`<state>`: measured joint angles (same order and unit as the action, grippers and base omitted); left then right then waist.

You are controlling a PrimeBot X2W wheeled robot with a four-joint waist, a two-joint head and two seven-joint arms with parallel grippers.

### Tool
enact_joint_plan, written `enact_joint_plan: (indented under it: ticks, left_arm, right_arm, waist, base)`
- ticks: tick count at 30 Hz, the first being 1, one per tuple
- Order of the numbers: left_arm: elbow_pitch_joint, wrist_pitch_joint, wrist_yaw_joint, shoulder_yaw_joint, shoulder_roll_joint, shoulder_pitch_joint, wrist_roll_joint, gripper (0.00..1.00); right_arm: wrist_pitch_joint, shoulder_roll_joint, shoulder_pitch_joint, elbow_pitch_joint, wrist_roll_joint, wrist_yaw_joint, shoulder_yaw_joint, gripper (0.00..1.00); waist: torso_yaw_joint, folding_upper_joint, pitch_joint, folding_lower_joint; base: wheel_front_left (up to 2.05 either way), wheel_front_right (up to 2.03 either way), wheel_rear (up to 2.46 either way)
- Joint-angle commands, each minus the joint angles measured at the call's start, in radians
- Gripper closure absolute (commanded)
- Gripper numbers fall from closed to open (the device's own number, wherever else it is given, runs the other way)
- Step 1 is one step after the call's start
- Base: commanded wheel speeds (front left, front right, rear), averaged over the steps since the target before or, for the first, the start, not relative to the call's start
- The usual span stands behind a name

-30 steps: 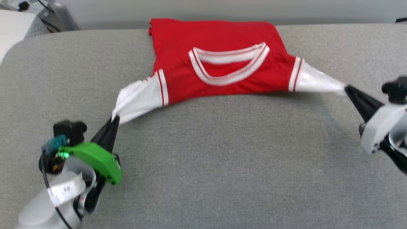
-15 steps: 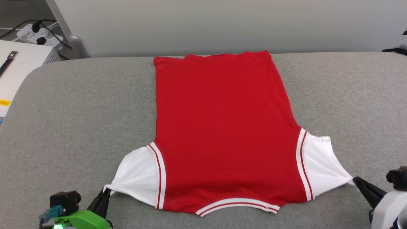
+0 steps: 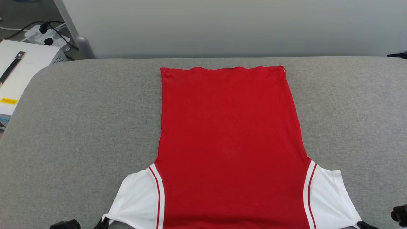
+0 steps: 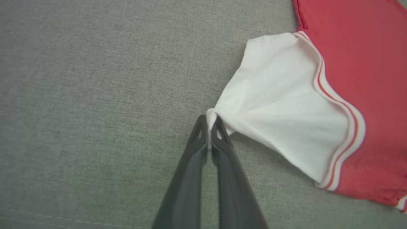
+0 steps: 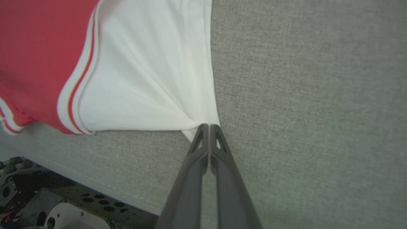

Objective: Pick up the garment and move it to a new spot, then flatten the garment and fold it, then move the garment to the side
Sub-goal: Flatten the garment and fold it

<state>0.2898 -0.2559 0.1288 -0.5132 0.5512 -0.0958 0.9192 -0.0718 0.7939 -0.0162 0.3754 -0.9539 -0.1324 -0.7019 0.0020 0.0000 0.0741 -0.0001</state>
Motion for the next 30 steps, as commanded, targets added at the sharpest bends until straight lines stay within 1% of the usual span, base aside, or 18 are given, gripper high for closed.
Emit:
enact_joint_plan:
  ticks: [1, 2, 3, 4, 5, 10, 14, 18, 19, 22, 26, 30]
  left_arm:
    - [0.001, -0.006, 0.004, 0.010, -0.003, -0.016, -0.012, 1.00]
    - [-0.002, -0.006, 0.002, 0.014, -0.006, -0.016, -0.018, 1.00]
    - [-0.006, -0.006, -0.001, 0.019, -0.011, -0.014, -0.026, 1.00]
    - [-0.010, -0.006, -0.001, 0.025, -0.015, -0.012, -0.034, 1.00]
    - [-0.015, -0.006, -0.001, 0.031, -0.021, -0.009, -0.045, 1.00]
    - [-0.039, -0.006, -0.007, 0.061, -0.047, 0.006, -0.100, 1.00]
    - [-0.080, -0.006, -0.017, 0.108, -0.075, 0.018, -0.152, 1.00]
    - [-0.118, -0.006, -0.028, 0.150, -0.105, 0.028, -0.212, 1.00]
    - [-0.128, -0.006, -0.032, 0.158, -0.114, 0.035, -0.226, 1.00]
    - [-0.154, -0.006, -0.041, 0.178, -0.136, 0.055, -0.260, 1.00]
    - [-0.183, -0.006, -0.059, 0.188, -0.169, 0.091, -0.299, 1.00]
    - [-0.201, -0.006, -0.075, 0.182, -0.202, 0.132, -0.336, 1.00]
  right_arm:
    - [0.022, -0.001, 0.031, -0.006, 0.006, 0.002, 0.017, 1.00]
    - [0.031, -0.005, 0.036, -0.013, 0.011, 0.002, 0.032, 1.00]
    - [0.043, -0.010, 0.040, -0.022, 0.021, 0.002, 0.047, 0.79]
    - [0.051, -0.013, 0.041, -0.031, 0.034, 0.002, 0.058, 0.79]
    - [0.060, -0.016, 0.039, -0.040, 0.053, 0.002, 0.073, 0.00]
    - [0.080, -0.025, 0.020, -0.082, 0.124, 0.002, 0.165, 0.00]
    - [0.064, -0.025, -0.016, -0.132, 0.169, 0.002, 0.296, 0.00]
    - [0.067, -0.020, -0.085, -0.201, 0.223, 0.002, 0.430, 0.00]
    - [0.075, -0.020, -0.115, -0.218, 0.242, 0.002, 0.466, 0.00]
    - [0.120, -0.029, -0.207, -0.261, 0.291, 0.002, 0.532, 0.00]
    - [0.225, -0.046, -0.361, -0.300, 0.329, 0.002, 0.562, 0.00]
    - [0.376, -0.048, -0.538, -0.258, 0.348, 0.002, 0.515, 0.00]
  waist:
    - [0.002, 0.0000, 0.003, 0.0001]
    - [0.002, 0.0000, 0.004, 0.0001]
    - [0.002, 0.0000, 0.005, 0.0001]
    - [0.002, 0.0000, 0.006, 0.0001]
    - [0.000, 0.0000, 0.008, 0.0001]
    - [0.005, 0.0000, 0.022, 0.0001]
    - [0.017, 0.0000, 0.045, 0.0001]
    - [0.038, 0.0000, 0.078, 0.0001]
    - [0.045, 0.0000, 0.089, 0.0001]
    - [0.066, 0.0000, 0.127, 0.0001]
    - [0.104, 0.0000, 0.182, 0.0001]
    - [0.151, 0.0000, 0.242, 0.0001]
  base:
    - [0.00, 0.00, 0.00]
    - [0.00, 0.00, 0.00]
    - [0.00, 0.00, 0.00]
    - [0.00, 0.00, 0.00]
    - [0.00, 0.00, 0.00]
    - [0.00, 0.00, 0.00]
    - [0.00, 0.00, 0.00]
    - [0.00, 0.00, 0.00]
    - [0.00, 0.00, 0.00]
    - [0.00, 0.00, 0.00]
    - [0.00, 0.00, 0.00]
    - [0.00, 0.00, 0.00]
